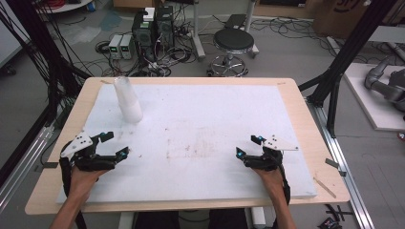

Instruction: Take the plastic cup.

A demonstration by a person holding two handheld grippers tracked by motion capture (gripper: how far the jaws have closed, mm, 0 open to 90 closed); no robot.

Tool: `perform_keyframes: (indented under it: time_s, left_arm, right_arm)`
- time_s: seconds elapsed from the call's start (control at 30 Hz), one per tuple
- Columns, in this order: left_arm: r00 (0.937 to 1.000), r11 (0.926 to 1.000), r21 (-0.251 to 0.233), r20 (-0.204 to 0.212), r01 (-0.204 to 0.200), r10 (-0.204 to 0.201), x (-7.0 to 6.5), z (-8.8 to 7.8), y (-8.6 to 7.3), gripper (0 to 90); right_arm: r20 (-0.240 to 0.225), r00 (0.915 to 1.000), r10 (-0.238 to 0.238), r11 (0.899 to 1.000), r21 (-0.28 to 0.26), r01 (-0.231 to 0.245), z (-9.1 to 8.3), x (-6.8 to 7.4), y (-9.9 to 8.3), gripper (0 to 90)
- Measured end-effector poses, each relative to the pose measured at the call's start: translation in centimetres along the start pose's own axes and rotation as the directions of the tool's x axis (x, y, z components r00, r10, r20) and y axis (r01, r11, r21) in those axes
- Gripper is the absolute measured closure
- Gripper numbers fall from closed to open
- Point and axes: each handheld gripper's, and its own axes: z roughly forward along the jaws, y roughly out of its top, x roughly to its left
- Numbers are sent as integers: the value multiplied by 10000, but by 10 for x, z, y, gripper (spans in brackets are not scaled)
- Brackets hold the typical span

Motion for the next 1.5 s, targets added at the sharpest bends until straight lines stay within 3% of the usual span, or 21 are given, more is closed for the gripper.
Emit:
perform_keyframes:
  time_s: [0.17, 0.4, 0.87, 1.13, 1.27, 1.37, 1.5]
  left_arm:
    - [10000, 9999, -134, 29, -3, 3, 8, -2, 18, 82]
    - [9995, 9985, -455, 138, -290, 297, 28, -3, 61, 82]
    - [9947, 9955, 192, 451, -931, 922, 72, 26, 132, 82]
    - [9942, 9954, 249, 565, -928, 913, 88, 35, 146, 82]
    - [9944, 9936, 642, 560, -927, 891, 94, 41, 151, 82]
    - [9932, 9930, 655, 686, -987, 942, 96, 47, 157, 82]
    - [9905, 9860, 1119, 743, -1238, 1159, 96, 57, 165, 82]
  right_arm:
    - [15, 10000, -8, 10000, 46, 8, 0, 0, 0, 181]
    - [-9, 10000, 16, 10000, 8, -16, 1, -1, 0, 181]
    - [-34, 10000, 79, 10000, 3, -79, 0, -1, 0, 181]
    - [-50, 9999, 98, 10000, 6, -98, -1, -1, 0, 181]
    - [-68, 9999, 100, 9999, 21, -100, -1, -1, 0, 181]
    - [-75, 9999, 75, 10000, 29, -75, 0, -1, 0, 181]
    - [-67, 10000, 70, 10000, 64, -70, 0, 0, 0, 181]
